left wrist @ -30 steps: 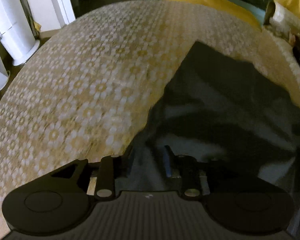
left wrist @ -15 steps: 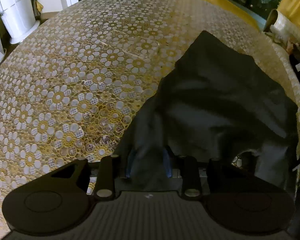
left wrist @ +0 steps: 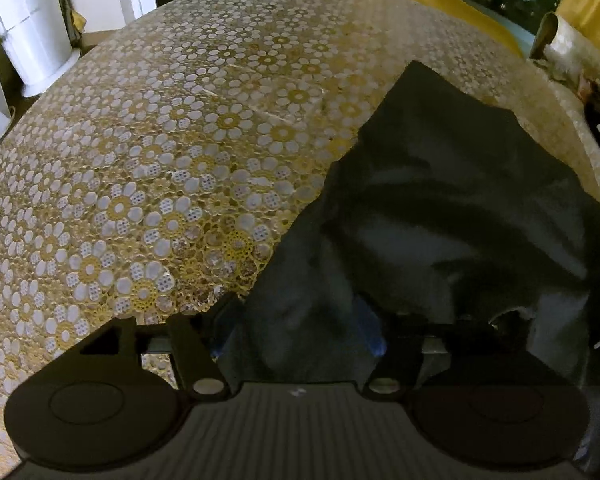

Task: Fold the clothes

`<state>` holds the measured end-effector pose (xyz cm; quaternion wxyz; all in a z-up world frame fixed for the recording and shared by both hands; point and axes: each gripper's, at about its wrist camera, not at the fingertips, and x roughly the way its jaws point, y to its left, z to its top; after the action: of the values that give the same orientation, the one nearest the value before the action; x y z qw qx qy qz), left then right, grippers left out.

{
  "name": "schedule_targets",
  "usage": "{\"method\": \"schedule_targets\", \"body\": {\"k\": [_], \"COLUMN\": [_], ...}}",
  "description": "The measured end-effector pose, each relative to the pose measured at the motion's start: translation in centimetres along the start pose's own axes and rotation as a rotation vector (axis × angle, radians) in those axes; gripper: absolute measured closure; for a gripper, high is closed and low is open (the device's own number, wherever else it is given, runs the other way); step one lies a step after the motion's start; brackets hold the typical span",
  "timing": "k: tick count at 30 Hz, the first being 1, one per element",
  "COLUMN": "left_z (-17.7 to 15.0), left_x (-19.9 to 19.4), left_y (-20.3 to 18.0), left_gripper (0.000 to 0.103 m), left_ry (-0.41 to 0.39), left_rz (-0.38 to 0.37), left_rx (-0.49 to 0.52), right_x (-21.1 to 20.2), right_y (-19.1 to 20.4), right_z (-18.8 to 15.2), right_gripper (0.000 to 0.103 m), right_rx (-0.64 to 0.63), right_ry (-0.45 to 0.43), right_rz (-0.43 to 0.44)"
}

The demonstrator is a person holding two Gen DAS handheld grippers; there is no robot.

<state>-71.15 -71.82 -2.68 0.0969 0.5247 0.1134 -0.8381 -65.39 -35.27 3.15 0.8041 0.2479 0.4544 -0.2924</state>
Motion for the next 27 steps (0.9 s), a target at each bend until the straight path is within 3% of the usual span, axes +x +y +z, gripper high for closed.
{"method": "schedule_targets", "body": {"k": [2, 3, 6, 9, 13, 16, 18, 27], "left_z": [-0.1, -0.2, -0.4, -0.5, -0.3, -0.3, -0.3, -0.8], "left_x": [-0.1, -0.2, -0.6, -0.6, -0.5, -0.5, -0.6, -1.4], "left_y": [0.1, 0.1, 0.4, 0.3, 0.3, 0.9, 1.0, -0.3], "left_gripper": [0.054, 0.066, 0.089, 0.099, 0.101, 0.101, 0.101, 0.099], "left_ry": [-0.008, -0.012, -0.019, -0.022, -0.029, -0.03, -0.032, -0.039], "left_rz": [0.012, 0.018, 0.033, 0.068, 0.127, 0.141, 0.147, 0.166], "left_rx": [0.001, 0.0, -0.011, -0.003, 0.019, -0.002, -0.002, 0.016], "right_x": [0.0, 0.0, 0.1, 0.1, 0.2, 0.0, -0.2, -1.3], "right_y": [-0.1, -0.2, -0.2, -0.2, 0.2, 0.4, 0.6, 0.8], "right_z": [0.0, 0.0, 0.1, 0.2, -0.1, -0.5, -0.8, -1.7], "right_gripper": [0.0, 0.0, 0.0, 0.0, 0.0, 0.009, 0.0, 0.0], "right_rx": [0.005, 0.008, 0.008, 0.004, -0.005, 0.008, 0.023, 0.091], "right_ry": [-0.007, -0.011, -0.019, -0.032, -0.028, -0.027, -0.027, -0.071], "right_rz": [-0.005, -0.008, -0.012, -0.021, -0.021, -0.011, 0.004, 0.021]}}
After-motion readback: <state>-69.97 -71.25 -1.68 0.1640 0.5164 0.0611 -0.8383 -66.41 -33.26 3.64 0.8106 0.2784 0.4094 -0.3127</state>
